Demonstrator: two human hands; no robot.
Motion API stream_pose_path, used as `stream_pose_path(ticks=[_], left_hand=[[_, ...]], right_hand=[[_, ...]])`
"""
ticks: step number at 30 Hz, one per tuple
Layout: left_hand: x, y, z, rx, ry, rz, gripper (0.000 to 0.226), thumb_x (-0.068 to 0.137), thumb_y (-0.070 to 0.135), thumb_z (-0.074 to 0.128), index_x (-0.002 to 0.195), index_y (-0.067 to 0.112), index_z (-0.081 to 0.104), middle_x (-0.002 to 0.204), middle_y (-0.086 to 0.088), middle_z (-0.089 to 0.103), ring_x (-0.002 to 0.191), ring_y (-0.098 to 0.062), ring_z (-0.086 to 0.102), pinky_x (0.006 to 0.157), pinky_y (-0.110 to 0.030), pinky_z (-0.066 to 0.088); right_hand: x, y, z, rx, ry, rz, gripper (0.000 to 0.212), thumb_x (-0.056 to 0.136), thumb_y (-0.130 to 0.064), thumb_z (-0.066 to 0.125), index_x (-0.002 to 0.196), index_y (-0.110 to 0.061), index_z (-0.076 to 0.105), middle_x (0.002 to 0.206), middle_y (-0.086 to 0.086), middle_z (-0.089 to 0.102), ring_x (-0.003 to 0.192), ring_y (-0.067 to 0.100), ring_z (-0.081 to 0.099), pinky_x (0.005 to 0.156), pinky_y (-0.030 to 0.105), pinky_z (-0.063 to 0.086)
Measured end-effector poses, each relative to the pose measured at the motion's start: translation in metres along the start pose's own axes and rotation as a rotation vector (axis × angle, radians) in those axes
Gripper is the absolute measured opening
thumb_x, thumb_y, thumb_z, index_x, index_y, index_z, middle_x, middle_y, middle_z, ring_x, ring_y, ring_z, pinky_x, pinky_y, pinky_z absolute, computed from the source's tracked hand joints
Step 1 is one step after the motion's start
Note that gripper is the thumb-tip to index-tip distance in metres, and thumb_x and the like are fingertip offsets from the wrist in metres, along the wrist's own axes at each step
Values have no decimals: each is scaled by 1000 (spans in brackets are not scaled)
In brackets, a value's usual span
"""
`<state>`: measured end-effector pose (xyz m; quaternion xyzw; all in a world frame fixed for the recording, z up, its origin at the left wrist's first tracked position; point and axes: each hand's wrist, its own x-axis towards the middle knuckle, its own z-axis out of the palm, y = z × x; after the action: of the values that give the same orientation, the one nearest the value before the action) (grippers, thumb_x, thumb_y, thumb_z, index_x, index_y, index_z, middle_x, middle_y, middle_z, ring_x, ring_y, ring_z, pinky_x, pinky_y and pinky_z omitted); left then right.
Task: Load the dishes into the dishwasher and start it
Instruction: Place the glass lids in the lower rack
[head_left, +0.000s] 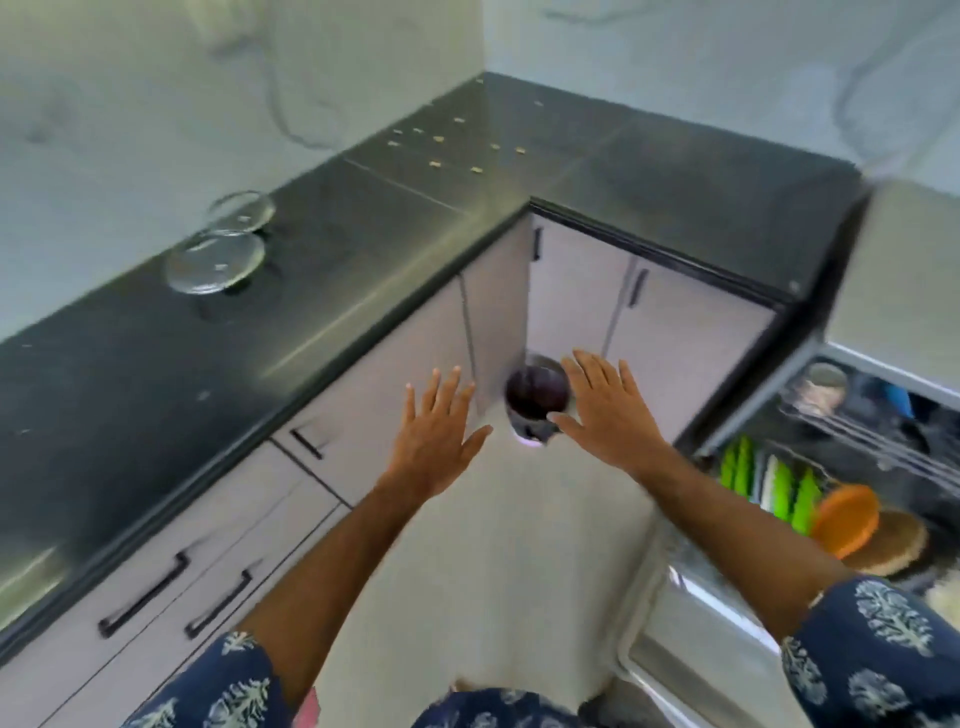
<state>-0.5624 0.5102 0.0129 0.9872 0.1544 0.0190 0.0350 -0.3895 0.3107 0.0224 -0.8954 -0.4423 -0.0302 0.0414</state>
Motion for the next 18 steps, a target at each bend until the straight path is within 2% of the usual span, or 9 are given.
stream_pose_path(ticks=[2, 5, 8, 12, 15, 18], left_hand=[[-11, -51, -19, 24, 30, -96, 75, 96, 61, 15, 149, 15, 42, 163, -12, 28, 151, -36, 22, 120, -62, 18], [-23, -114, -38, 64, 94, -210, 73, 97, 60, 14, 147, 16, 43, 161, -11, 31, 151, -34, 24, 119, -59, 24], [-27, -171, -52, 63, 114, -330, 68, 99, 57, 22, 144, 13, 46, 158, -12, 37, 148, -34, 32, 115, -57, 34], [-15, -241, -65, 2, 108, -449, 58, 102, 48, 42, 150, 15, 38, 163, -10, 26, 152, -31, 22, 120, -53, 25], [2, -285, -70, -37, 95, -539, 58, 103, 47, 43, 151, 17, 35, 164, -9, 23, 152, -29, 20, 122, -51, 24], [23, -322, -68, -146, 102, -650, 57, 103, 46, 45, 150, 17, 36, 163, -8, 25, 150, -28, 26, 120, -49, 28]], right_hand=[[42, -44, -12, -11, 27, -92, 81, 86, -54, 61, 148, -7, 39, 151, 17, 42, 135, 37, 43, 110, 60, 33], [94, -101, -21, 10, 40, -225, 79, 89, -52, 61, 149, -6, 37, 151, 17, 41, 135, 37, 42, 110, 60, 34], [143, -149, -19, 47, 41, -335, 79, 88, -46, 63, 150, -6, 36, 151, 17, 40, 136, 37, 41, 112, 60, 30], [215, -198, -9, 98, 42, -458, 76, 89, -46, 63, 150, -10, 36, 152, 14, 38, 139, 32, 38, 114, 56, 29], [268, -225, -1, 89, 34, -548, 75, 90, -47, 61, 150, -12, 34, 154, 11, 36, 141, 29, 36, 117, 53, 28], [321, -246, 2, 76, -7, -627, 73, 93, -45, 58, 152, -12, 30, 155, 10, 33, 143, 28, 33, 118, 54, 26]])
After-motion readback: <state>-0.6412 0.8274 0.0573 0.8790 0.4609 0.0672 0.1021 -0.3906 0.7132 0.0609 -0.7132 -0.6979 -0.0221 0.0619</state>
